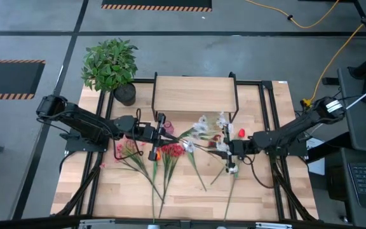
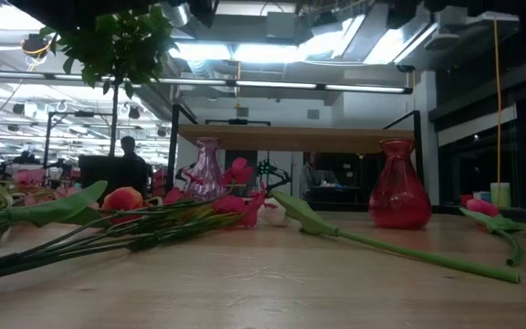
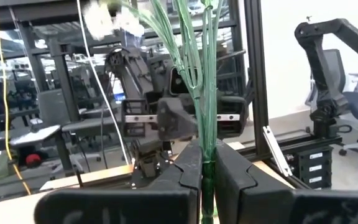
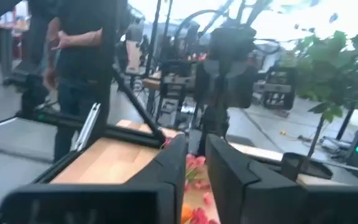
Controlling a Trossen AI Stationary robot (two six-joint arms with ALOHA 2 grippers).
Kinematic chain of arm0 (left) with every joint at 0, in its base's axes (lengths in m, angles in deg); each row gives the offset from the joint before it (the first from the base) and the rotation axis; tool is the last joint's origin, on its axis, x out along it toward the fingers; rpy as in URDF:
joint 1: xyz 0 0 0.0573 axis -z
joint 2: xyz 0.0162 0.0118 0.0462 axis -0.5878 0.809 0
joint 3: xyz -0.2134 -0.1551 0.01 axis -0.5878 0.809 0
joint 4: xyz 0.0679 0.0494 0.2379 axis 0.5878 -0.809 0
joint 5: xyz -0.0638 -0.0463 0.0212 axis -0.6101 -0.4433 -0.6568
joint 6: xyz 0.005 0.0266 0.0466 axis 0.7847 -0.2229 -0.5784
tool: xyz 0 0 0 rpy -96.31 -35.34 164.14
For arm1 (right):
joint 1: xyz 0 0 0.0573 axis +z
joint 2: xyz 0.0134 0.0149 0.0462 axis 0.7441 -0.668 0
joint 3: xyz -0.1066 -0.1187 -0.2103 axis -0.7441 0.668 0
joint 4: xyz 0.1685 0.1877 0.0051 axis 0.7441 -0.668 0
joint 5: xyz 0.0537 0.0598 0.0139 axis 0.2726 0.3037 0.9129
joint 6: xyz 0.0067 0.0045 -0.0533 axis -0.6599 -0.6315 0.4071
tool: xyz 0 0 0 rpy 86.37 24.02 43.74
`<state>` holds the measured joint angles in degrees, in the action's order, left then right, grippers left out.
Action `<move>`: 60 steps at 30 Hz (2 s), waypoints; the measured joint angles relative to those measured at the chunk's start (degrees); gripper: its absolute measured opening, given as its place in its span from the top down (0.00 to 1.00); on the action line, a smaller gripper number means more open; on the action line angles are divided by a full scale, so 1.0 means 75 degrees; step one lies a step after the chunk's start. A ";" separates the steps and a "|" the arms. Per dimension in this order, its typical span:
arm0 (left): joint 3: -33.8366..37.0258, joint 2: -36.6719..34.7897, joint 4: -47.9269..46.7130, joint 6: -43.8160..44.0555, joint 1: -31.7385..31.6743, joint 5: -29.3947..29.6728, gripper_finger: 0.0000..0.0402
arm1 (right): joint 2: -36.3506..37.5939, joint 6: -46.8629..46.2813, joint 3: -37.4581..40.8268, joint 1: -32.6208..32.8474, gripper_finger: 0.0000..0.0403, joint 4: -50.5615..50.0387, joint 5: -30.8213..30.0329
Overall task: Pick and place flowers into a vace then onto a shelf
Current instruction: Put the white flowers into the red vase
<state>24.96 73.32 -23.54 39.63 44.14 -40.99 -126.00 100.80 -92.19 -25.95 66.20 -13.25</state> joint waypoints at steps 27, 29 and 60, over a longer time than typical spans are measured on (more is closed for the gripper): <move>0.0000 0.0009 -0.0475 0.0118 0.0000 0.0001 0.97 | -0.3048 0.0753 -0.2477 -0.1089 0.68 0.1701 0.0336; 0.0000 0.0009 -0.0480 0.0057 0.0000 0.0001 0.97 | -0.3191 0.0754 -0.2617 -0.1119 0.68 0.1661 0.0406; 0.0000 -0.0971 -0.2124 -0.0334 0.0189 0.0749 0.83 | -0.3327 0.0785 -0.2952 -0.1172 0.98 0.1315 0.0919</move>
<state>24.96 66.04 -39.47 37.13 45.56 -35.37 -150.95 106.69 -114.33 -34.74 76.06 -6.36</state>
